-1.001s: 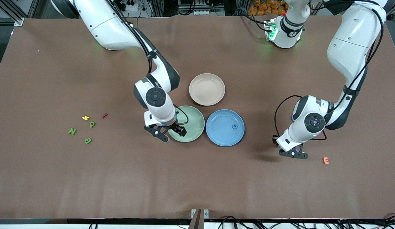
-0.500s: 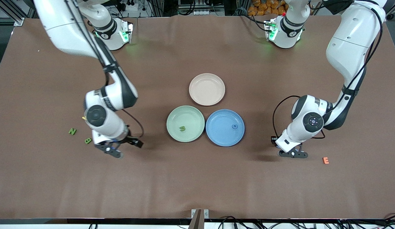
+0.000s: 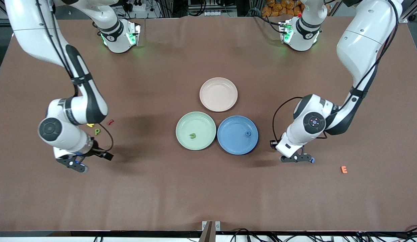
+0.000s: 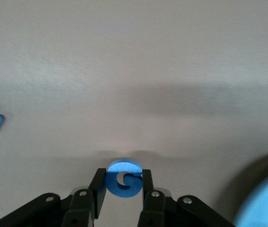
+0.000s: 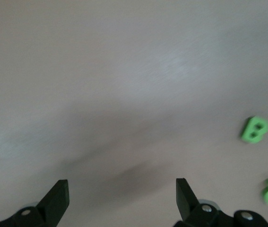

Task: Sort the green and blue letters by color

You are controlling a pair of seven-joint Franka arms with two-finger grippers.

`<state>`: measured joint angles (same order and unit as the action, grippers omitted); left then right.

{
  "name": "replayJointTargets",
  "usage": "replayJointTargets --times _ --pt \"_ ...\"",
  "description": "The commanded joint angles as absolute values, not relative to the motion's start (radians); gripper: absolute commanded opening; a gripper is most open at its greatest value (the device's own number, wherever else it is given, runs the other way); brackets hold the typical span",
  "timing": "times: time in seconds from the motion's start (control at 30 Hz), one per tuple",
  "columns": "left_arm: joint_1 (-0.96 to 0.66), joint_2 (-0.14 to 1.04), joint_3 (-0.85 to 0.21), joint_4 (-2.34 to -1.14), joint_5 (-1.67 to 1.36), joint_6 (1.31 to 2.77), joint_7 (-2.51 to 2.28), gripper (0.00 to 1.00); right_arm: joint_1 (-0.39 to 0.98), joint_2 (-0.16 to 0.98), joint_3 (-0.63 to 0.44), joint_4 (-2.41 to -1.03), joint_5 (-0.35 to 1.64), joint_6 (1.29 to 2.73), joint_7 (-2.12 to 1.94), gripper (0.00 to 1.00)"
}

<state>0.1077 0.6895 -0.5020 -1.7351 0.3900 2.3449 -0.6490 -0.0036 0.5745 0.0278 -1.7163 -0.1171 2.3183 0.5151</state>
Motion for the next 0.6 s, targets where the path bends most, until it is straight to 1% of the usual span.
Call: replayJointTargets --times 0.0,0.27,0.43,0.57 --pt "0.057 0.663 -0.511 -1.741 0.407 2.313 -0.782 0.23 -0.103 0.546 0.041 -1.752 -0.175 2.330 0.448 1.00" --pt "-0.018 0.660 -0.511 -1.740 0.407 2.298 -0.913 0.23 -0.138 0.568 0.041 -1.752 -0.178 2.361 0.426 1.00" --pt "-0.080 0.661 -0.508 -1.740 0.410 2.292 -1.002 0.23 -0.137 0.600 0.041 -1.755 -0.178 2.430 0.436 1.00" --pt "-0.110 0.667 -0.505 -1.740 0.413 2.292 -1.049 0.23 -0.135 0.598 0.041 -1.804 -0.178 2.488 0.437 1.00"
